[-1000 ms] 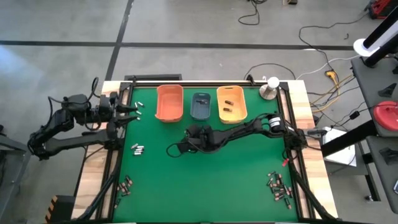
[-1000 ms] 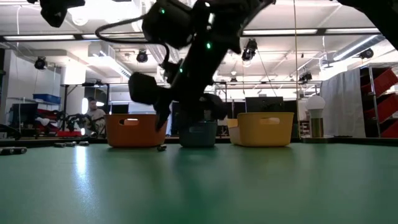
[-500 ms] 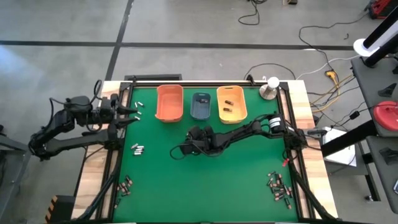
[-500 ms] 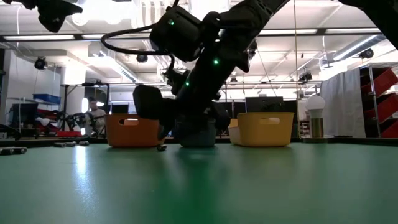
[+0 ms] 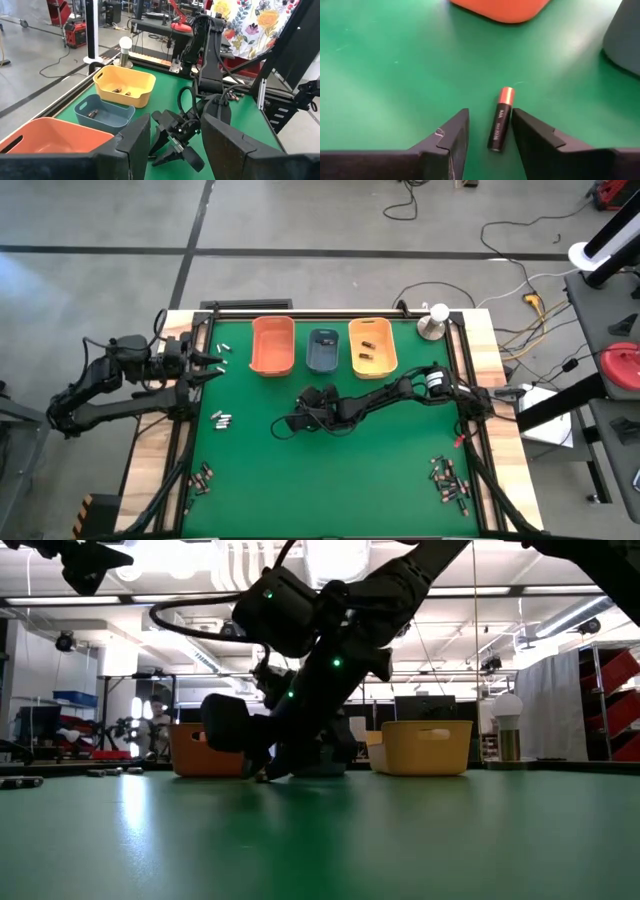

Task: Sort batteries
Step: Put the small black battery into the blue bin

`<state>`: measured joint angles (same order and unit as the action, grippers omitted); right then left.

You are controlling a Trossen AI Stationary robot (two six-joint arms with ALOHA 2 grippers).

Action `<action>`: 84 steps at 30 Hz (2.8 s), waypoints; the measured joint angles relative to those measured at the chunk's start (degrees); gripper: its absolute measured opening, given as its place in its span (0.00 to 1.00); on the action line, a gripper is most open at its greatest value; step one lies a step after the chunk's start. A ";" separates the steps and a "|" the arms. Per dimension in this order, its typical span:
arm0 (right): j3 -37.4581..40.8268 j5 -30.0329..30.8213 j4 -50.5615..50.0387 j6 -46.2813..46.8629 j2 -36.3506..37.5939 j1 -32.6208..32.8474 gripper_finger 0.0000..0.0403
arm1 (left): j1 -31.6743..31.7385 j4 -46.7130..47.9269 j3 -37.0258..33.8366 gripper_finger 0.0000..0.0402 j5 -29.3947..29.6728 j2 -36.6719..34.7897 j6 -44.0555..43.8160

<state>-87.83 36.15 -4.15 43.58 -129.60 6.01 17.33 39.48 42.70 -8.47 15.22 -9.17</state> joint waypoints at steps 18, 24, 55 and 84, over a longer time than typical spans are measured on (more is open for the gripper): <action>-0.17 0.63 -0.67 -5.49 -3.80 -0.25 0.15 | -0.01 0.02 0.10 0.39 -0.28 -0.33 -0.31; -0.12 -0.26 -0.81 -5.05 -3.75 -0.31 0.11 | 0.01 -0.04 0.35 0.39 -0.24 -0.83 -0.13; -12.86 -24.44 -26.94 -43.49 16.71 -18.01 0.07 | 0.01 -3.67 0.28 0.39 6.34 -0.68 -0.35; -26.56 -35.16 -46.22 -58.17 -3.75 -30.18 0.10 | 0.01 -3.43 0.26 0.39 4.96 -0.68 -5.84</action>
<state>-114.39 0.99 -50.37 -14.59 -133.35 -24.16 17.34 36.05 42.96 -3.51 14.55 -15.01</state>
